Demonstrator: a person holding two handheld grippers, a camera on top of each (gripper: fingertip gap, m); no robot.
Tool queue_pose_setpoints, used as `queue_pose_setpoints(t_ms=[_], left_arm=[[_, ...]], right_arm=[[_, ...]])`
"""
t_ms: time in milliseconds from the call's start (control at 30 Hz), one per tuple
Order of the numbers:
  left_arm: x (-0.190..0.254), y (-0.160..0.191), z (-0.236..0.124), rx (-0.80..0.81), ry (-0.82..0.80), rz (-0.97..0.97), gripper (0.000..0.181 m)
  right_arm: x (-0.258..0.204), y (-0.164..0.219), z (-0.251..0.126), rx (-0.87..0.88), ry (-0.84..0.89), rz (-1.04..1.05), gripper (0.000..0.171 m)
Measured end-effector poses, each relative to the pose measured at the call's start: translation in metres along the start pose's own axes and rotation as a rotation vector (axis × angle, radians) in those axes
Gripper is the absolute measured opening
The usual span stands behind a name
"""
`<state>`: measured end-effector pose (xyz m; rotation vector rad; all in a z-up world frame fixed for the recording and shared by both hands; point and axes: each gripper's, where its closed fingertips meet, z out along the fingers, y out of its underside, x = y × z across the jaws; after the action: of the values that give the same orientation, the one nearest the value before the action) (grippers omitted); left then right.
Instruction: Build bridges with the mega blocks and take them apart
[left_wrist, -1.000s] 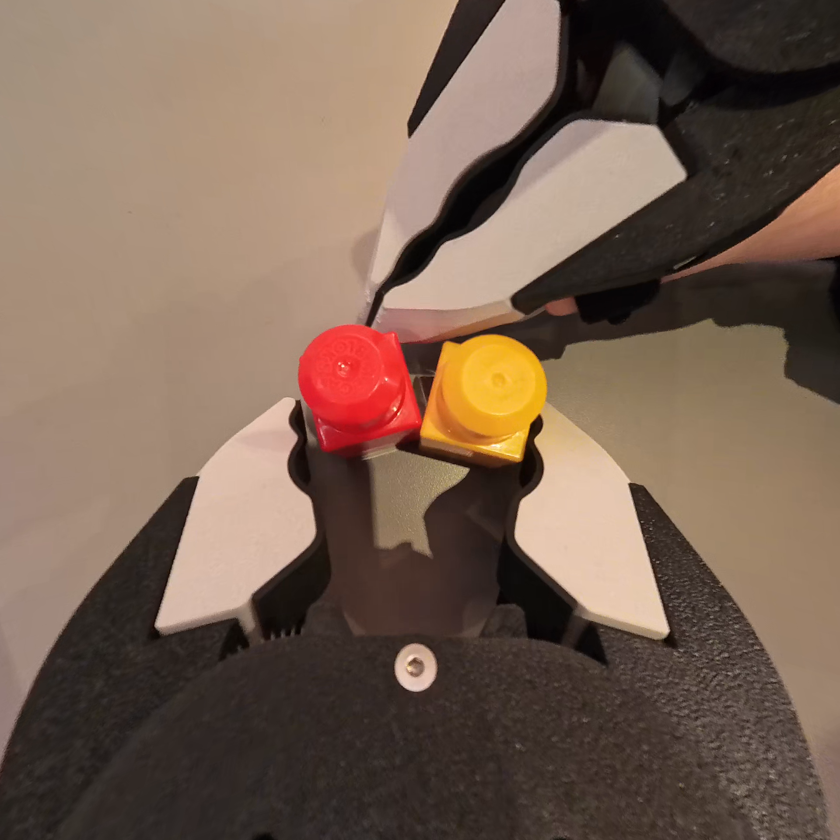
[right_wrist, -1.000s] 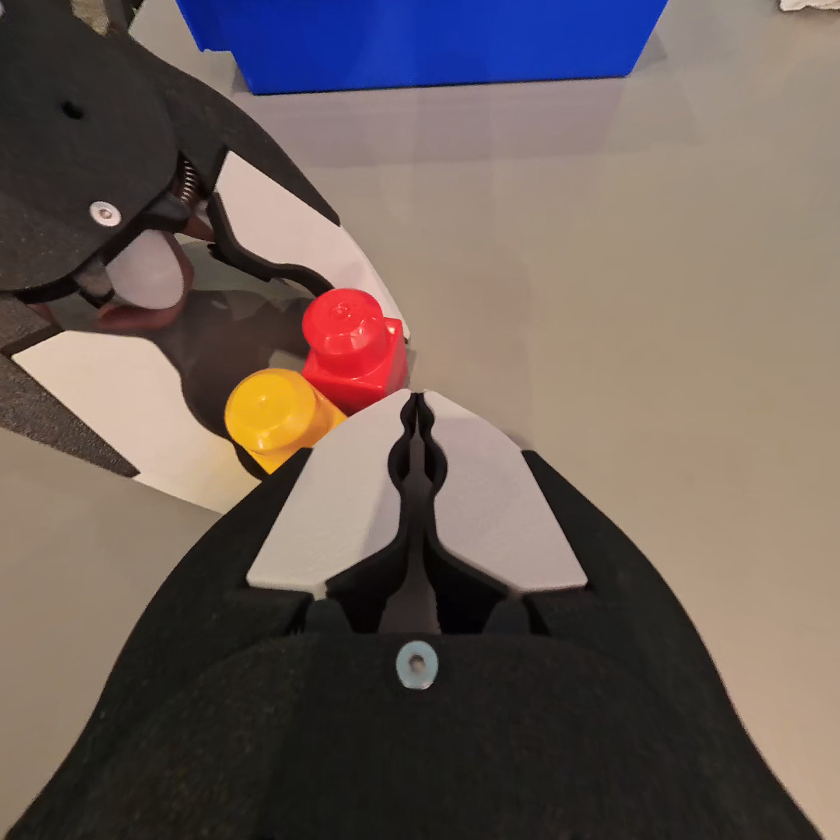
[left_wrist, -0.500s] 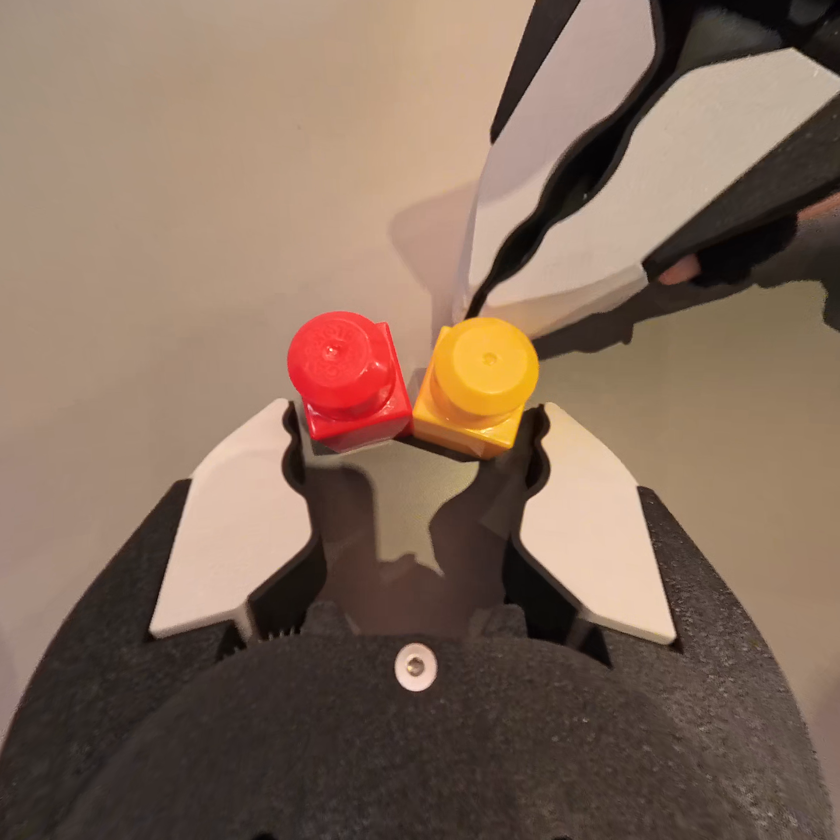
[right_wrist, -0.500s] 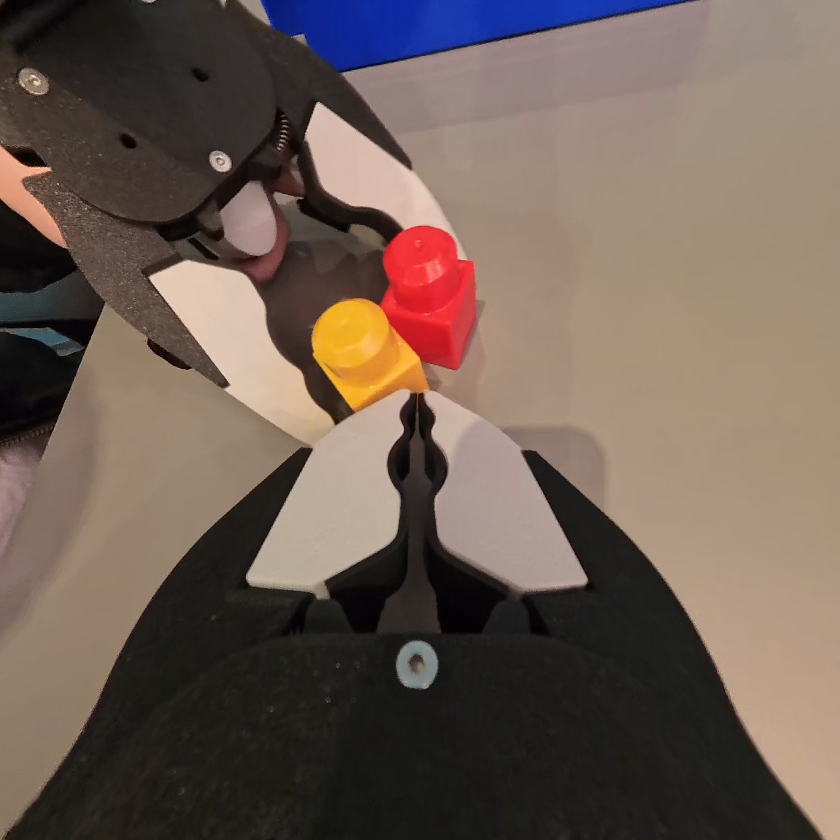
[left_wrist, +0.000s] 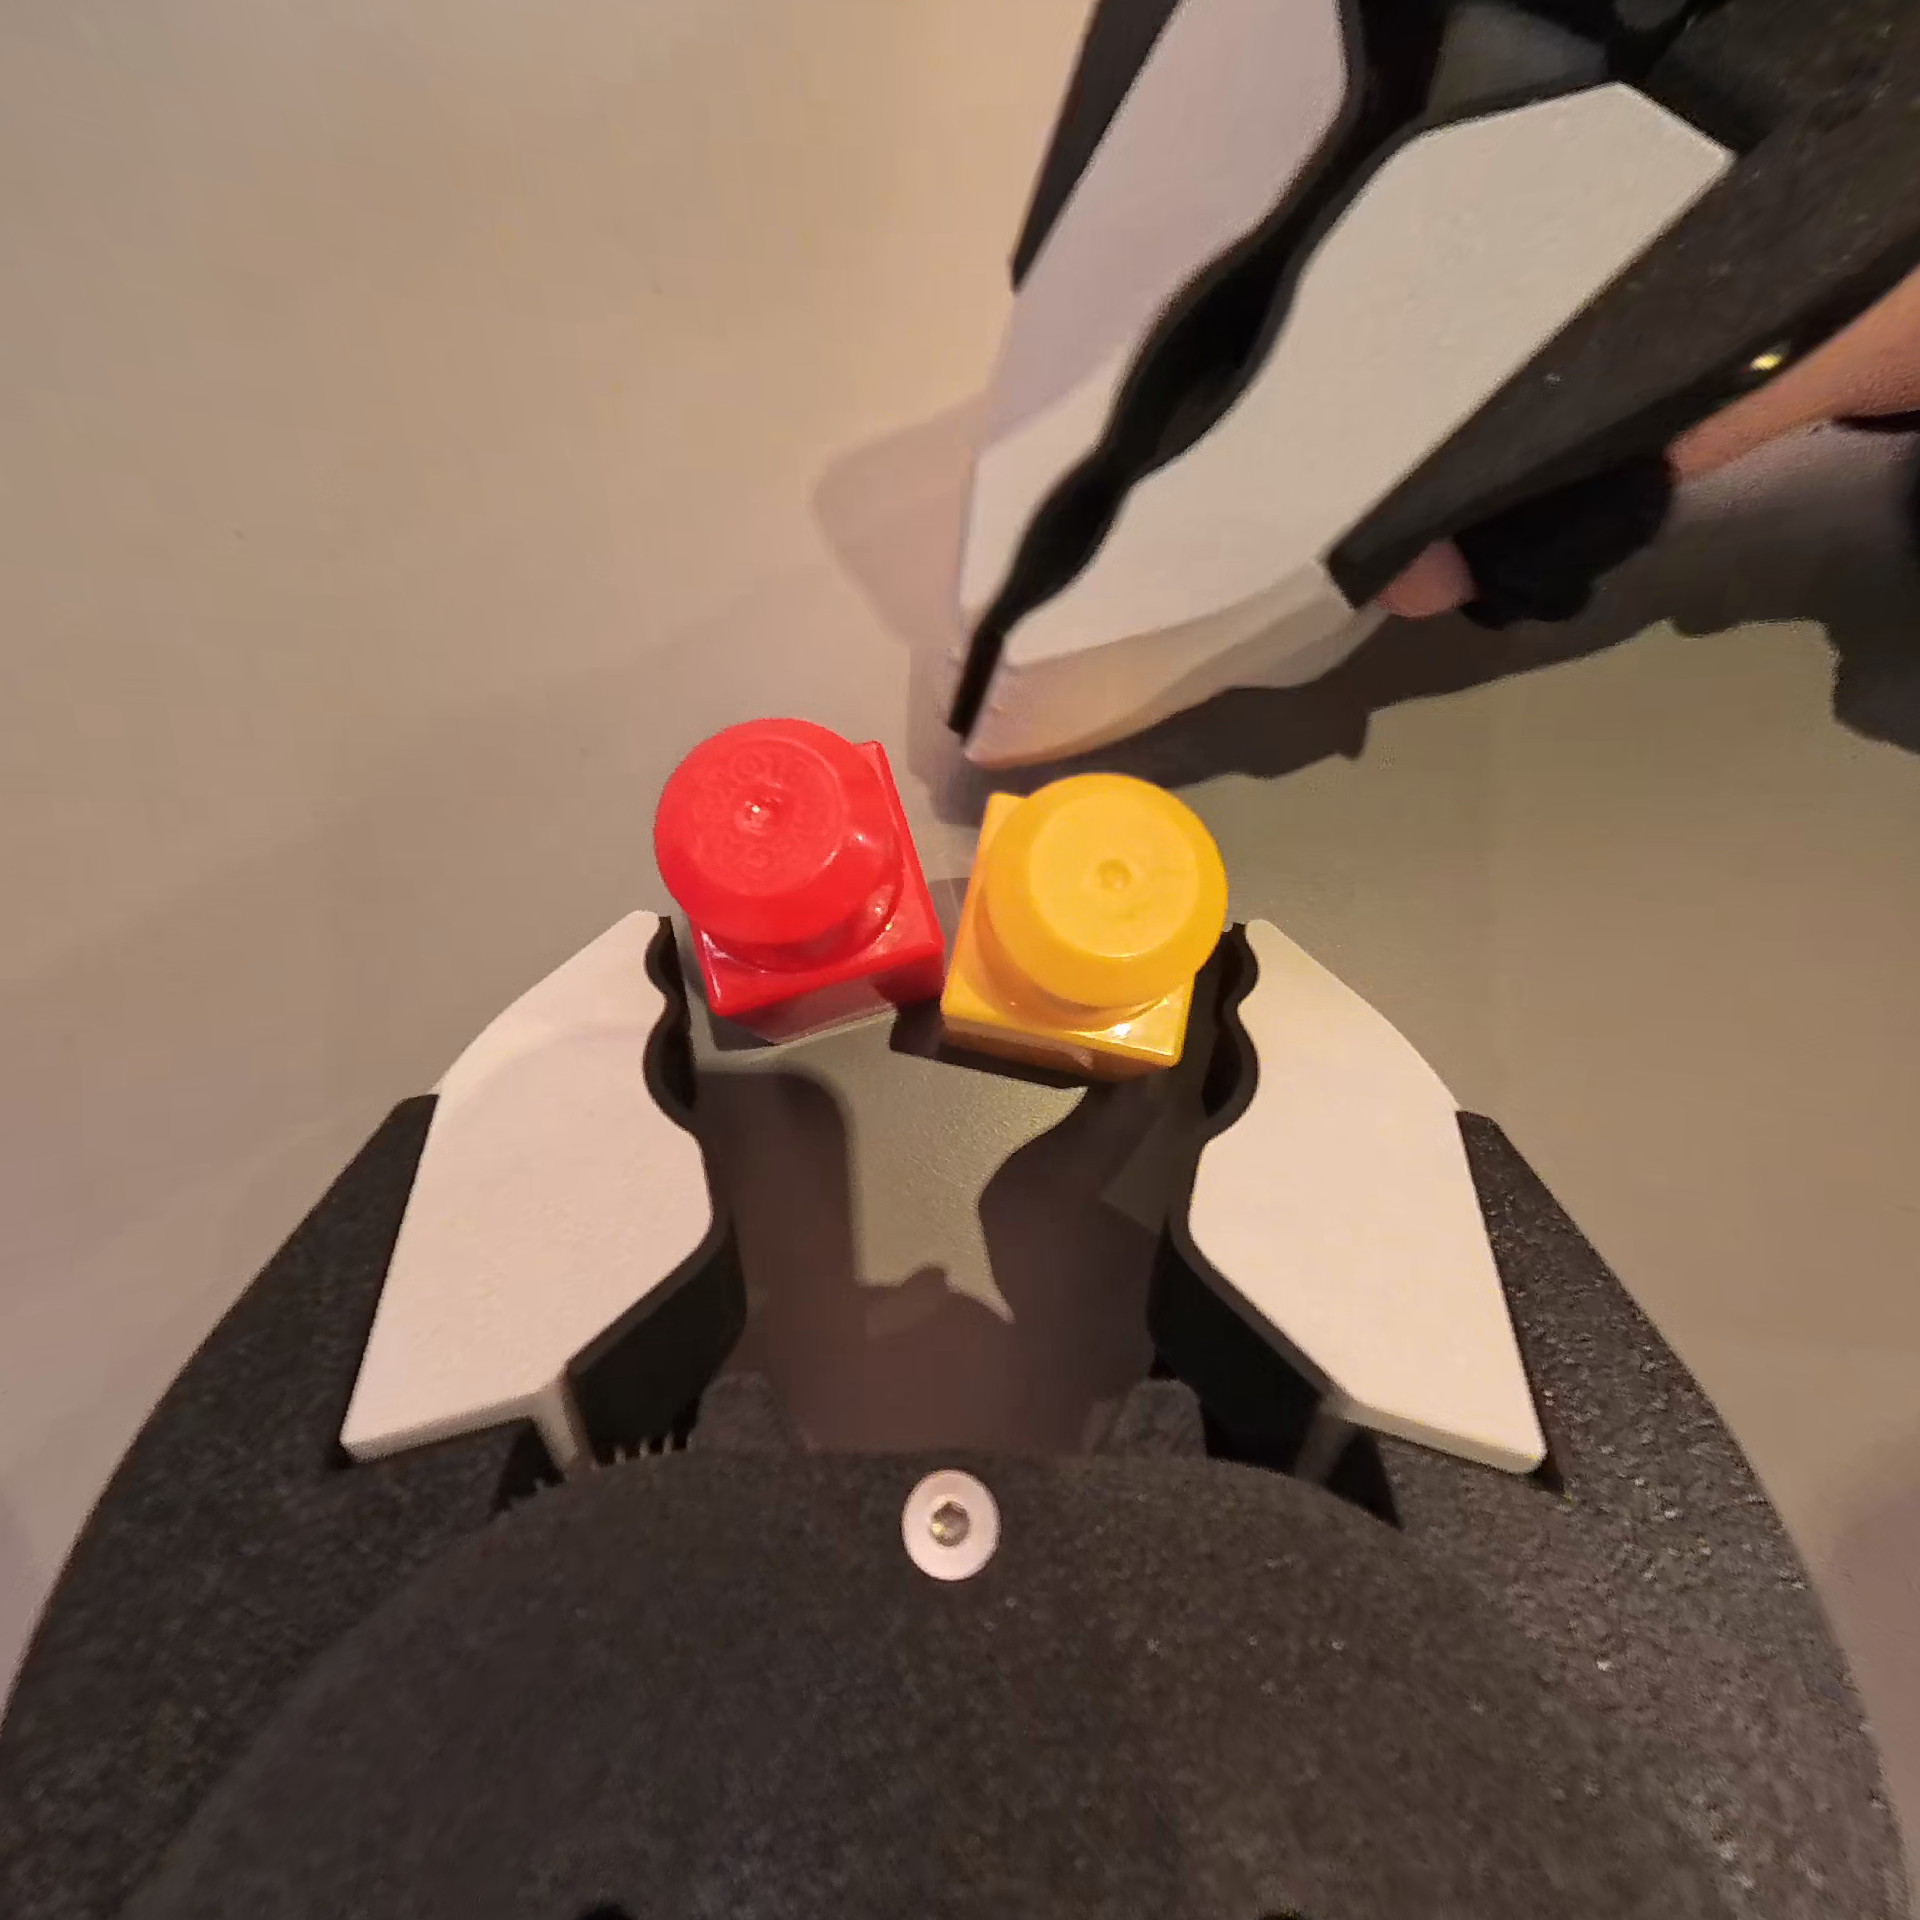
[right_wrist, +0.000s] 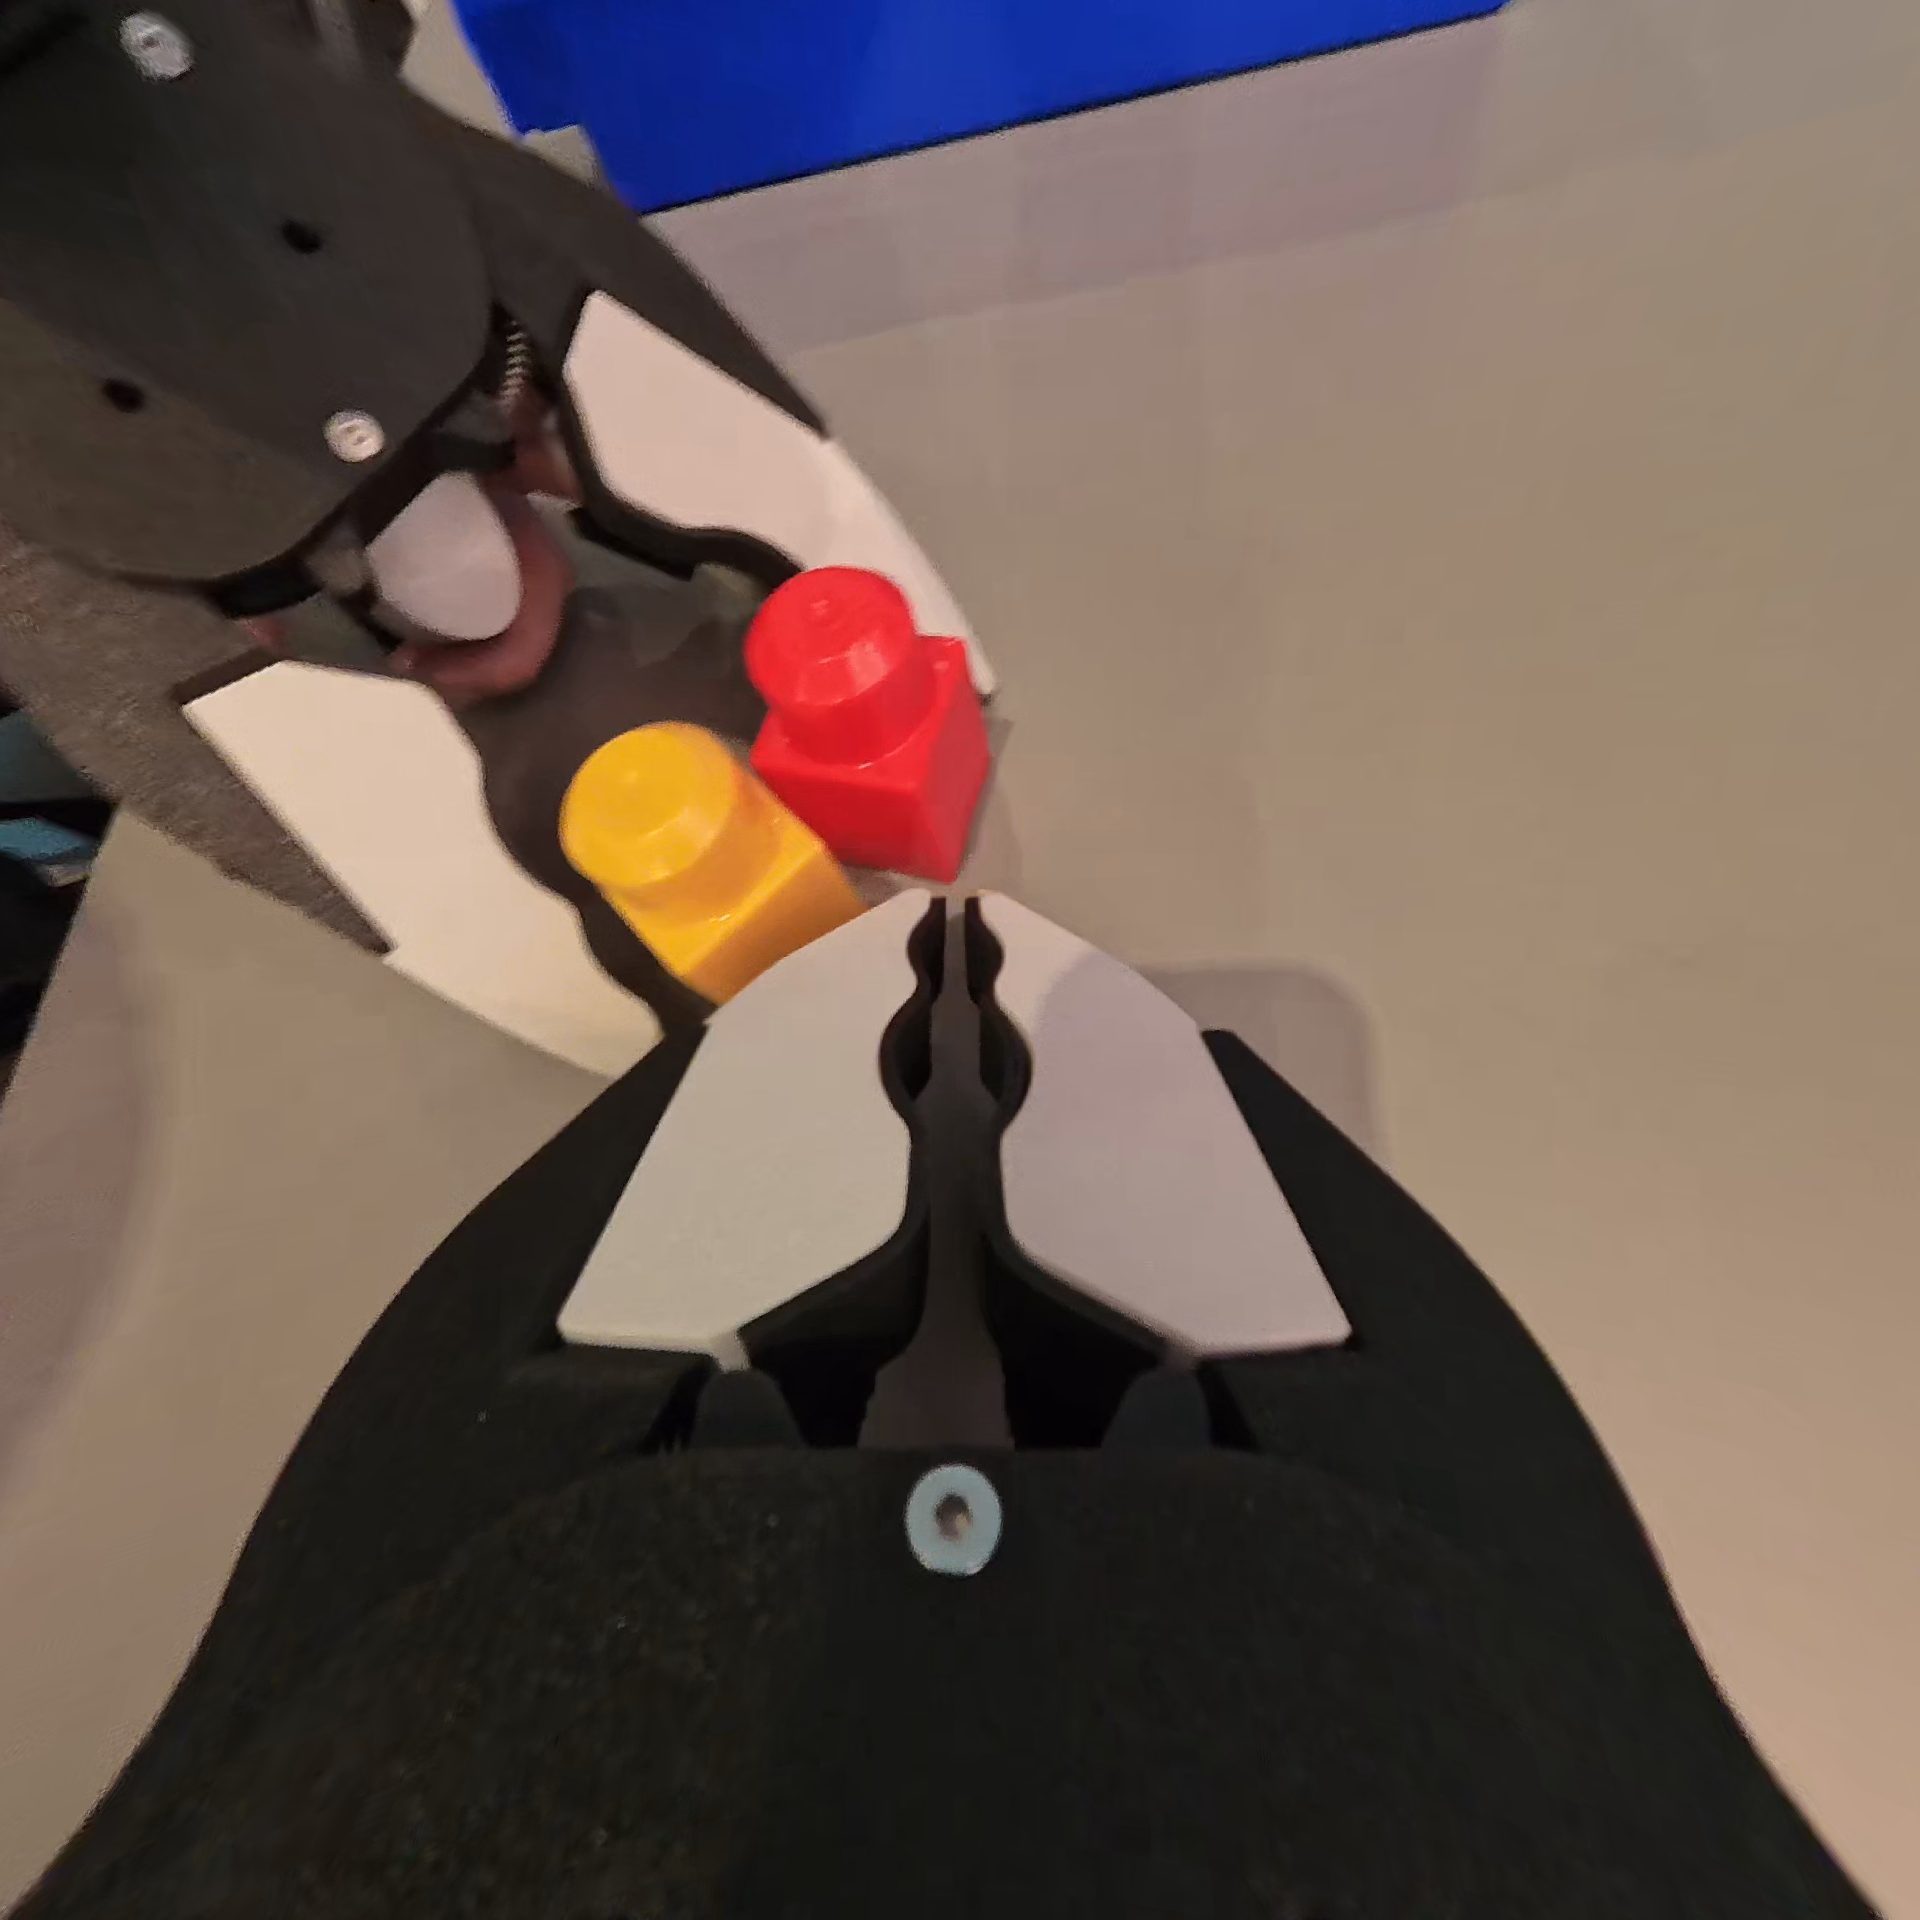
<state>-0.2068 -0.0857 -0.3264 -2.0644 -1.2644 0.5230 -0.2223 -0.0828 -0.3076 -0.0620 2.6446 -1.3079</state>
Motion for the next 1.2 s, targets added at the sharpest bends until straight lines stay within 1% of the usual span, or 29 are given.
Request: queue_pose_setpoints(t_ms=[67, 267, 433, 567, 700, 800, 1200], left_arm=[[0.000, 0.000, 0.000, 0.000, 0.002, 0.002, 0.098], [0.000, 0.000, 0.000, 0.000, 0.002, 0.001, 0.098], [-0.001, 0.001, -0.002, 0.003, 0.011, 0.008, 0.095], [-0.002, 0.002, -0.003, 0.003, 0.017, 0.015, 0.094], [-0.001, 0.002, -0.003, 0.003, 0.018, 0.015, 0.094], [-0.001, 0.002, -0.003, 0.004, 0.019, 0.018, 0.094], [0.001, 0.000, 0.000, 0.001, 0.031, 0.030, 0.097]], right_arm=[[0.009, -0.006, 0.004, 0.030, 0.023, 0.010, 0.004], [0.012, -0.016, 0.012, 0.056, -0.024, 0.041, 0.002], [0.000, -0.012, 0.011, 0.036, -0.114, 0.040, 0.000], [0.003, -0.015, 0.012, 0.049, -0.105, 0.048, 0.000], [-0.004, -0.011, 0.014, 0.015, -0.145, 0.041, 0.000], [-0.005, -0.010, 0.013, 0.012, -0.136, 0.028, 0.000], [-0.002, -0.004, 0.005, 0.021, -0.143, 0.096, 0.002]])
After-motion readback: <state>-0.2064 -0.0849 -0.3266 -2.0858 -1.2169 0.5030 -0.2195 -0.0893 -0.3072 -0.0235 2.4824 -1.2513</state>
